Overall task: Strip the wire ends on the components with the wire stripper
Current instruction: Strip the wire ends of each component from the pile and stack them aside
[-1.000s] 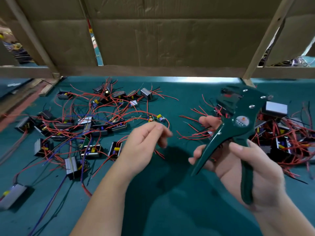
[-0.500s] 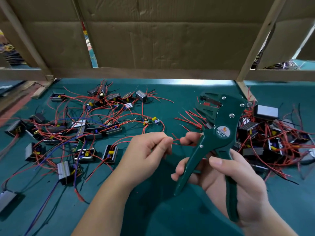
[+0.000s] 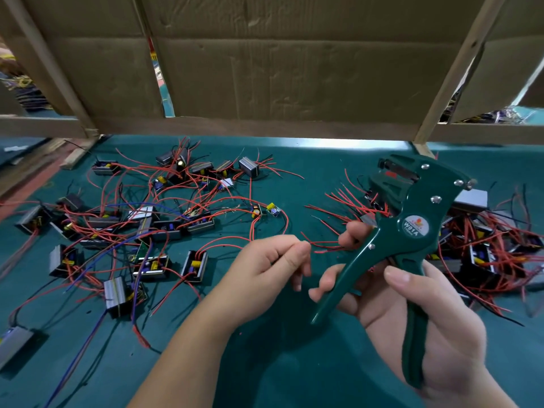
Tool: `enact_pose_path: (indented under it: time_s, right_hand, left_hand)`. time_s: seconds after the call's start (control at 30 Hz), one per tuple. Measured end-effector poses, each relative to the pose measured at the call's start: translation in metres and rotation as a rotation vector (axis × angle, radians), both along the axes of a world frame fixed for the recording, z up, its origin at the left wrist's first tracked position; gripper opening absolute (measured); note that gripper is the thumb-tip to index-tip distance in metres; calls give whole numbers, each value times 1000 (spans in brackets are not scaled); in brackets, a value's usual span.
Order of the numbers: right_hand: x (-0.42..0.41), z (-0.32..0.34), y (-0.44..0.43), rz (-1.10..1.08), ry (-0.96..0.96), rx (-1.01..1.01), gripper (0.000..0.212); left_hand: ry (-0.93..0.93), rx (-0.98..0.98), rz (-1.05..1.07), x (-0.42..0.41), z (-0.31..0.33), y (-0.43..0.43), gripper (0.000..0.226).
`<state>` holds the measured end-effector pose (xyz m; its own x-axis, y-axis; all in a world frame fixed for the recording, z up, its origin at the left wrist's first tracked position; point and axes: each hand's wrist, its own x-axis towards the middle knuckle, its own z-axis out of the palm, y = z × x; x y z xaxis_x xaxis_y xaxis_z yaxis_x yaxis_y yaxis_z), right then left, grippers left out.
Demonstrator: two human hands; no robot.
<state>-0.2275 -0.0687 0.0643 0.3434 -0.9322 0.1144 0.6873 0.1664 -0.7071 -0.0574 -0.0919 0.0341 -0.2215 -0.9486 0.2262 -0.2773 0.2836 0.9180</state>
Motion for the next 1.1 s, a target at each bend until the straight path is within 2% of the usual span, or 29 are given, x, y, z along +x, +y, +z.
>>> enact_pose_path:
  time_s: [0.1, 0.27, 0.37, 0.4, 0.47, 0.5, 0.53, 0.57, 0.6, 0.63, 0.67, 0.73, 0.77, 0.87, 0.93, 0.97, 1.0, 1.1]
  right_hand:
    - [-2, -1, -6, -17, 40, 53, 68]
    - [-2, -10, -6, 51, 32, 51, 69]
    - [2, -2, 0, 64, -3, 137, 74]
    - [4, 2, 0, 54, -26, 140, 65]
    - [1, 4, -6, -20, 27, 228, 19]
    - [-2, 13, -9, -115, 5, 346, 46]
    - [-9, 17, -3, -104, -15, 393, 59]
    - [-11, 16, -2, -91, -1, 438, 61]
    - [-12, 11, 2, 32, -80, 365, 60]
    - [0, 13, -5, 115, -188, 300, 47]
    - [2, 11, -9, 129, -226, 228, 25]
    - [2, 8, -6, 49, -166, 121, 61]
    - [-1, 6, -2, 37, -169, 81, 66]
    - [-1, 2, 1, 46, -93, 28, 65]
    - [-6, -2, -4, 11, -96, 34, 60]
    - [-10, -1, -7, 7, -160, 41, 56]
    - [-14, 1, -11, 54, -267, 67, 51]
    - [-25, 7, -14, 89, -377, 197, 42]
  left_hand:
    - [154, 210, -146, -1, 4, 3, 28]
    - [162, 213, -85, 5, 8, 5, 23]
    - [107, 246, -159, 5, 8, 9, 15]
    - [99, 273, -191, 5, 8, 8, 15]
    - [80, 319, -220, 4, 7, 7, 18]
    - [68, 324, -218, 5, 6, 7, 16]
    - [47, 318, -204, 5, 4, 6, 16]
    - [8, 300, -177, 6, 2, 6, 16]
    - [-52, 267, -137, 7, -1, 4, 17]
    - [-127, 219, -86, 8, -4, 3, 18]
    - [-189, 156, -32, 9, -6, 1, 22]
    - [-242, 23, 58, 8, -7, 0, 30]
    - [-270, -21, 92, 7, -6, 0, 31]
    - [-414, -63, 201, 5, -8, 1, 30]
    - [-675, -53, 336, 13, -10, -2, 28]
    - [-752, -17, 410, 21, -12, -5, 26]
    - [-735, 21, 464, 28, -13, -6, 23]
    - [-385, -8, 456, 30, -11, -5, 24]
